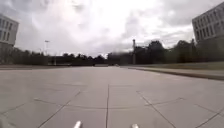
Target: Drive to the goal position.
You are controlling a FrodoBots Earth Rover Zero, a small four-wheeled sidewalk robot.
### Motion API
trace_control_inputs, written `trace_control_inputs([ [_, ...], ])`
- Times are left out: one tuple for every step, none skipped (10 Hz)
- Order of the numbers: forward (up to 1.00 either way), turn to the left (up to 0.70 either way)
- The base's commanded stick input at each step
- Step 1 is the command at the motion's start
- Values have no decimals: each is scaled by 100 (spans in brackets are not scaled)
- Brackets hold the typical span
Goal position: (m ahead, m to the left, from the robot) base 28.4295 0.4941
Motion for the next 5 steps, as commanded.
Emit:
trace_control_inputs([
  [100,0],
  [100,0],
  [100,0],
  [100,0],
  [100,0],
])
